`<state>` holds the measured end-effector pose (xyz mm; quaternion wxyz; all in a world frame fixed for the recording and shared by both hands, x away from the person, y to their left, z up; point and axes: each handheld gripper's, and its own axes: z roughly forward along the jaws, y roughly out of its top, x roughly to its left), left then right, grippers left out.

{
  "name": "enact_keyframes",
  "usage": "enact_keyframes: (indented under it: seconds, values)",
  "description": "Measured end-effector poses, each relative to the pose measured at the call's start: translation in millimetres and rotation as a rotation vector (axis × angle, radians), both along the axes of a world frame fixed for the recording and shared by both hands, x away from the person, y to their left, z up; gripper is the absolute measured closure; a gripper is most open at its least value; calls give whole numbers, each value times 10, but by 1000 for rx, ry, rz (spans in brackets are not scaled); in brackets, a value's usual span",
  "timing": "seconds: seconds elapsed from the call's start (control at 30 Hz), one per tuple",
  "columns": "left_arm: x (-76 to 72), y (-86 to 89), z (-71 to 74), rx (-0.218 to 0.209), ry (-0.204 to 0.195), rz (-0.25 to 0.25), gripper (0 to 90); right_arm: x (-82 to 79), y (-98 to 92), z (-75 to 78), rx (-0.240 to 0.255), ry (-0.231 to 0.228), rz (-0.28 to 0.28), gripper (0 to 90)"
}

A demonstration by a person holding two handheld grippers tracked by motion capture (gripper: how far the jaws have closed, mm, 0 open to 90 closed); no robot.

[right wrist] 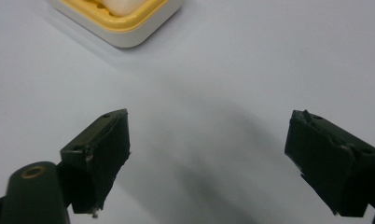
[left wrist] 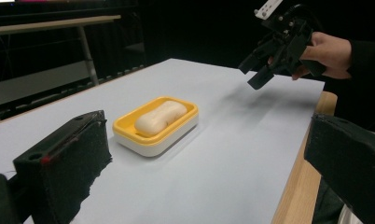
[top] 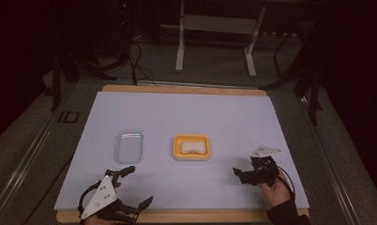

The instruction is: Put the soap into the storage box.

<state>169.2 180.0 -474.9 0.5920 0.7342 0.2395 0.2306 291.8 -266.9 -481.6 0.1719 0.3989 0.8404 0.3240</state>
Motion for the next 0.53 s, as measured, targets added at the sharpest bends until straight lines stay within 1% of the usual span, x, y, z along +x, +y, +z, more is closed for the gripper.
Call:
enact_keyframes:
  seconds: [0.07,0.27,0.53]
  values:
    - [4,-3,-1,0,2,-2,3,2,-7,0,-2,-8,-4,138]
    - [2,-8,-1,-2,4,-5,4,9,-4,-18,-13,-12,9,138]
    - [0,-10,0,1,4,-8,3,22,3,-38,-10,3,14,138]
